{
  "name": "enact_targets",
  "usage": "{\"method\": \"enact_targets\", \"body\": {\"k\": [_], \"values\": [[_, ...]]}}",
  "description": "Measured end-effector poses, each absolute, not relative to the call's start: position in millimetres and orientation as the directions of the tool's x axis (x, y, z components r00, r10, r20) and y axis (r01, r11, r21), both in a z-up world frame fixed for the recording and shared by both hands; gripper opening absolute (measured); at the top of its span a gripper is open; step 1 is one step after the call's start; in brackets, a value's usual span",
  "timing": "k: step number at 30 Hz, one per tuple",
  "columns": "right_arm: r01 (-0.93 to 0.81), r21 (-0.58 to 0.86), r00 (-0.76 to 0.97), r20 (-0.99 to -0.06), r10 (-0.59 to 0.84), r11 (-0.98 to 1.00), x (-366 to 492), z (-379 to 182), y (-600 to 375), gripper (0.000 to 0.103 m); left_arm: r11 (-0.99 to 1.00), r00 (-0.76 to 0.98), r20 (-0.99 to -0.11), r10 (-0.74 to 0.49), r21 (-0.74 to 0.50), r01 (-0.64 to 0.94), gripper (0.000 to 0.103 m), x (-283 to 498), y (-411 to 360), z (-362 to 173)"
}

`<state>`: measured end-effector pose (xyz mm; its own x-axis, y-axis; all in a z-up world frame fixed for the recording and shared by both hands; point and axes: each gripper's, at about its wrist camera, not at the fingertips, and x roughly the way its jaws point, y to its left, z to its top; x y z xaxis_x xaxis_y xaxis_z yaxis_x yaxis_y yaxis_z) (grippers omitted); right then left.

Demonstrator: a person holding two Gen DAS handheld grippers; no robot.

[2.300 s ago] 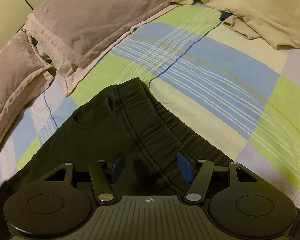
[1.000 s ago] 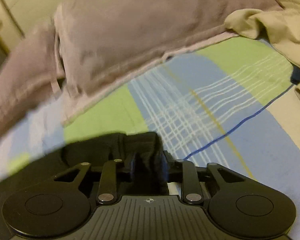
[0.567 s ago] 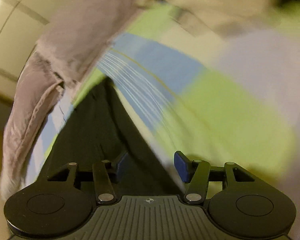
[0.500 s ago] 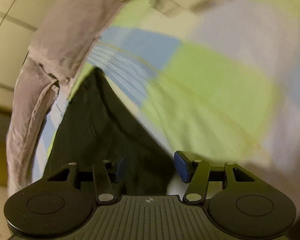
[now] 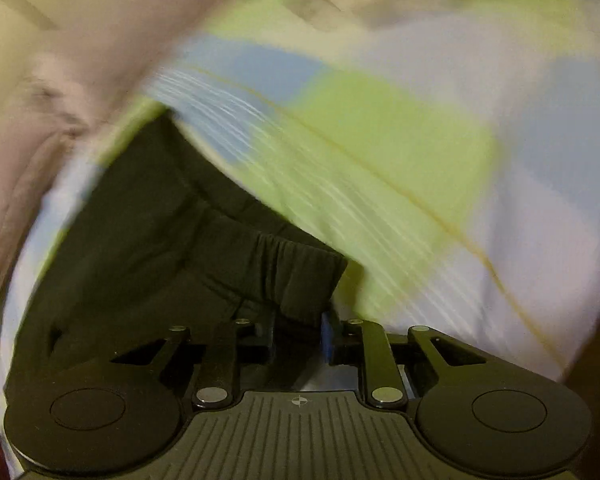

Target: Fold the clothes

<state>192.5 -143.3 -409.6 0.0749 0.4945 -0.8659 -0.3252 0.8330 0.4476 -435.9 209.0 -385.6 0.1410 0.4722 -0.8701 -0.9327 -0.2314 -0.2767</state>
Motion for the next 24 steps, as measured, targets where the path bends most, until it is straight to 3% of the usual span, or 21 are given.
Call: {"method": "enact_targets", "body": {"k": [4, 6, 8, 14, 16, 17, 18, 19, 20, 22, 24], "values": [[-0.251, 0.516, 0.065, -0.835, 0.547, 0.819, 195.9, -406.3, -147.2, 0.036, -0.325, 0.078, -0.869, 0.488, -0.264, -0.908, 0.036, -469.2, 195.2, -388.4], [-0.225, 0.555, 0.064, -0.812, 0.581, 0.801, 192.9, -406.8, -152.6, 0.049, -0.373, 0.064, -0.866, 0.497, -0.279, -0.885, 0.037, -487.7, 191.9, -390.4], [-0.172, 0.59, 0.063, -0.793, 0.607, 0.789, 190.9, -410.9, -157.8, 0.05, -0.419, 0.049, -0.863, 0.502, -0.293, -0.86, 0.041, -505.3, 191.5, -394.0], [-0.109, 0.61, 0.11, -0.777, 0.62, 0.785, 181.1, -415.7, -159.9, 0.05, -0.467, 0.051, -0.873, 0.484, -0.308, -0.829, 0.042, -546.5, 218.8, -423.8], [-0.105, 0.597, 0.131, -0.784, 0.606, 0.795, 178.1, -417.4, -156.8, 0.05, -0.432, 0.052, -0.871, 0.489, -0.294, -0.852, 0.034, -548.8, 225.4, -427.1], [-0.125, 0.566, 0.139, -0.803, 0.579, 0.815, 176.5, -414.6, -152.6, 0.05, -0.409, 0.046, -0.866, 0.498, -0.281, -0.868, 0.025, -548.5, 228.0, -426.1], [-0.145, 0.533, 0.148, -0.821, 0.551, 0.833, 174.9, -411.7, -148.4, 0.049, -0.375, 0.036, -0.863, 0.505, -0.257, -0.891, 0.005, -547.7, 229.4, -423.1], [-0.165, 0.5, 0.158, -0.838, 0.523, 0.85, 173.4, -408.8, -144.2, 0.045, -0.353, 0.049, -0.853, 0.52, -0.267, -0.897, 0.004, -549.3, 228.4, -419.0], [-0.184, 0.465, 0.168, -0.853, 0.494, 0.866, 171.8, -405.9, -140.0, 0.022, -0.35, 0.055, -0.84, 0.54, -0.284, -0.893, 0.003, -550.0, 225.0, -412.1], [-0.22, 0.402, 0.19, -0.876, 0.444, 0.889, 168.8, -399.1, -132.5, 0.021, -0.269, 0.077, -0.782, 0.618, -0.303, -0.914, 0.005, -547.4, 212.1, -383.3], [-0.256, 0.396, 0.213, -0.867, 0.451, 0.882, 166.0, -386.0, -132.6, 0.02, -0.139, 0.065, -0.763, 0.643, -0.2, -0.97, 0.006, -546.1, 202.1, -371.1]]}}
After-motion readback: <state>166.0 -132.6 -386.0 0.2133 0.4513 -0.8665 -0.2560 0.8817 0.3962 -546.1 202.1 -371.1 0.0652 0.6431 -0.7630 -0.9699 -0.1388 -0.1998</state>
